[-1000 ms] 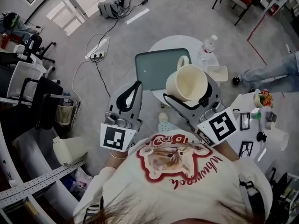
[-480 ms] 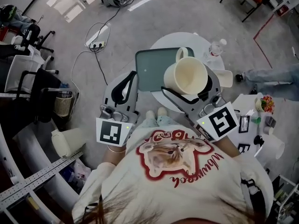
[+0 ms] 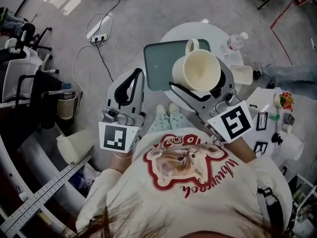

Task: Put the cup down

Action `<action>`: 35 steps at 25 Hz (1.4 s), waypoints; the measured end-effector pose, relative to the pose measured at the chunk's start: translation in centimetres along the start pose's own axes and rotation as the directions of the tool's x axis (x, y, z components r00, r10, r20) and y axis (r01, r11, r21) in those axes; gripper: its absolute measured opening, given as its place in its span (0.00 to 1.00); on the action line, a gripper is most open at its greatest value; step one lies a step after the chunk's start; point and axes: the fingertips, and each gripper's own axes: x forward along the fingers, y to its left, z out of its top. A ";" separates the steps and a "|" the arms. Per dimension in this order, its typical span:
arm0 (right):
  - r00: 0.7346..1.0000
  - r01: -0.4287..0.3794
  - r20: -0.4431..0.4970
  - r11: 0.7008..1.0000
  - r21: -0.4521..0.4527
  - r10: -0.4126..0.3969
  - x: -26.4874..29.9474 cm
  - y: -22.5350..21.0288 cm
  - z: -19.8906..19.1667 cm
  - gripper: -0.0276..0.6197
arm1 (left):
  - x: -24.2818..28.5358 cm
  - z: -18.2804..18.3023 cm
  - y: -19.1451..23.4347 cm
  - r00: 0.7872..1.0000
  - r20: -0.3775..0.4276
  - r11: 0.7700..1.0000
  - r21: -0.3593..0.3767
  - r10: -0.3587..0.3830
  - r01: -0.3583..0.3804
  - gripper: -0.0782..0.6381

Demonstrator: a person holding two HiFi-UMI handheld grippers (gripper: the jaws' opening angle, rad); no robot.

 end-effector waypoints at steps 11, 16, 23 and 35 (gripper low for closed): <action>0.999 0.005 -0.051 1.000 -0.022 -0.006 4.2 -0.2 -3.6 0.68 | -0.7 -3.7 2.7 0.998 -0.035 0.998 -0.037 0.042 -0.044 0.13; 0.999 -0.008 -0.042 1.000 -0.001 0.008 5.5 0.0 -4.6 0.68 | -0.5 -4.9 3.4 0.997 -0.053 0.997 -0.055 0.051 -0.054 0.13; 0.998 -0.013 -0.057 1.000 -0.012 0.012 7.4 -0.4 -7.4 0.68 | -0.2 -6.7 3.5 0.996 -0.072 0.997 -0.065 0.047 -0.052 0.13; 0.997 -0.035 -0.074 0.999 -0.021 0.033 10.2 -1.2 -10.8 0.68 | -0.4 -10.2 4.4 0.991 -0.112 0.992 -0.094 0.074 -0.085 0.13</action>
